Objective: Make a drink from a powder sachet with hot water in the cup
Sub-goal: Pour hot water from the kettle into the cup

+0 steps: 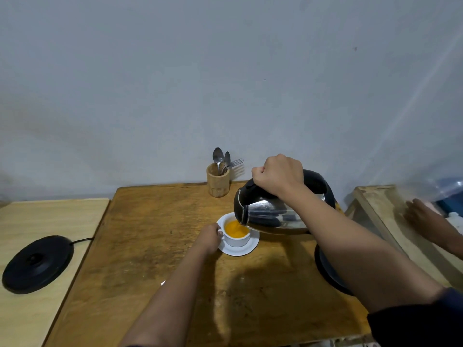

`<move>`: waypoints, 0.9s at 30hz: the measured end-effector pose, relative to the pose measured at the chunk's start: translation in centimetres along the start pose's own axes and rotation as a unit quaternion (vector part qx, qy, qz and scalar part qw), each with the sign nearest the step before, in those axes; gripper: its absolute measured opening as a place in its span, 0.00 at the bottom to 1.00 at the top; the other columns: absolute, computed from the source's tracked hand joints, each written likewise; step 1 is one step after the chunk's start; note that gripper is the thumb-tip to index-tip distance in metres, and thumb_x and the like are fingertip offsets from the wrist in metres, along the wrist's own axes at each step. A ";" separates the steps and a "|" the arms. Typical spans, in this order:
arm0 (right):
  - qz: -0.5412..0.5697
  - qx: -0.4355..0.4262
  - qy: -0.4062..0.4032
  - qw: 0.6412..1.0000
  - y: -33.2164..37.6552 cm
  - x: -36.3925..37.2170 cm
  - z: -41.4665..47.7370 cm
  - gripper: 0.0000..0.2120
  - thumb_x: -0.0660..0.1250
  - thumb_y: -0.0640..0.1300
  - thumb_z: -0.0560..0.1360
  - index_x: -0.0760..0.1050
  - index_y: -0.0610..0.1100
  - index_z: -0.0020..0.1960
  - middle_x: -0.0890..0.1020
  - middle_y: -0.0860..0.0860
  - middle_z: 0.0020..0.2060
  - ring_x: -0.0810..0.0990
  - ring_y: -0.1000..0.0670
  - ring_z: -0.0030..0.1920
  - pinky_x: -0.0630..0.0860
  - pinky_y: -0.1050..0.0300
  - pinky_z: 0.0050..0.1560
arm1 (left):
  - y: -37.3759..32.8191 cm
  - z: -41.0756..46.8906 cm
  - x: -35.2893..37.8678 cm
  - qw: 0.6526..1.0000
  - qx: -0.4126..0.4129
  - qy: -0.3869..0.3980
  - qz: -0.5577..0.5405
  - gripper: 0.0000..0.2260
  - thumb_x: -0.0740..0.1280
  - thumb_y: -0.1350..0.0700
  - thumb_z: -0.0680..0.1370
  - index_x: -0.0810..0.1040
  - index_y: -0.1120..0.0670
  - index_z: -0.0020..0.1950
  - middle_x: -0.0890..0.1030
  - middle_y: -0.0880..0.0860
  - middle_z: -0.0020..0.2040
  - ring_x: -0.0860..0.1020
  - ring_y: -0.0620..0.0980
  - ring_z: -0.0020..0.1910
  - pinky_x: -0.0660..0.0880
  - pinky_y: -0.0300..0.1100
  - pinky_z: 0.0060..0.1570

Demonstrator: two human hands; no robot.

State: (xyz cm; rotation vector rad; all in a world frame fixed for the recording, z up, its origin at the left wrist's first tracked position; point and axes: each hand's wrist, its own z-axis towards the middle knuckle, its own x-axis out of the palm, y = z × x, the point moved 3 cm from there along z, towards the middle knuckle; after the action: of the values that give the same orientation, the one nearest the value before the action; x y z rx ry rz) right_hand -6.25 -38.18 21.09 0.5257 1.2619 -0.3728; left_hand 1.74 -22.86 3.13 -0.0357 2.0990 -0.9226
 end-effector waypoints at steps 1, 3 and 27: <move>-0.003 0.000 -0.001 1.000 0.1 -0.1 0.1 0.19 0.57 0.49 0.73 0.63 0.44 0.25 0.67 0.50 0.24 0.65 0.50 0.26 0.60 0.59 0.28 | 0.0 0.0 0.0 1.000 0.000 0.000 -0.001 0.13 0.56 0.60 0.80 0.72 0.62 0.62 0.77 0.63 0.60 0.75 0.58 0.56 0.67 0.42 0.47; -0.008 0.000 -0.001 1.000 0.1 -0.1 0.4 0.19 0.57 0.49 0.73 0.62 0.44 0.25 0.66 0.50 0.24 0.64 0.51 0.26 0.59 0.60 0.28 | 0.0 0.0 0.0 1.000 0.001 -0.001 -0.001 0.13 0.56 0.59 0.80 0.72 0.61 0.62 0.77 0.62 0.60 0.74 0.56 0.53 0.67 0.42 0.47; -0.019 0.001 -0.008 1.000 -0.2 -1.3 0.8 0.19 0.57 0.49 0.73 0.62 0.44 0.25 0.67 0.50 0.24 0.64 0.51 0.25 0.57 0.60 0.28 | 0.0 0.1 -0.1 1.000 0.003 0.004 0.008 0.12 0.56 0.59 0.80 0.73 0.61 0.60 0.77 0.61 0.59 0.71 0.50 0.47 0.67 0.42 0.47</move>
State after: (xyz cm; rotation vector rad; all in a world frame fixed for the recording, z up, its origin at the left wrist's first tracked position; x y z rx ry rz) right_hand -6.07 -38.83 22.48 0.5010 1.2578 -0.4098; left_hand 1.87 -22.91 3.13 -0.0113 2.1014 -0.9218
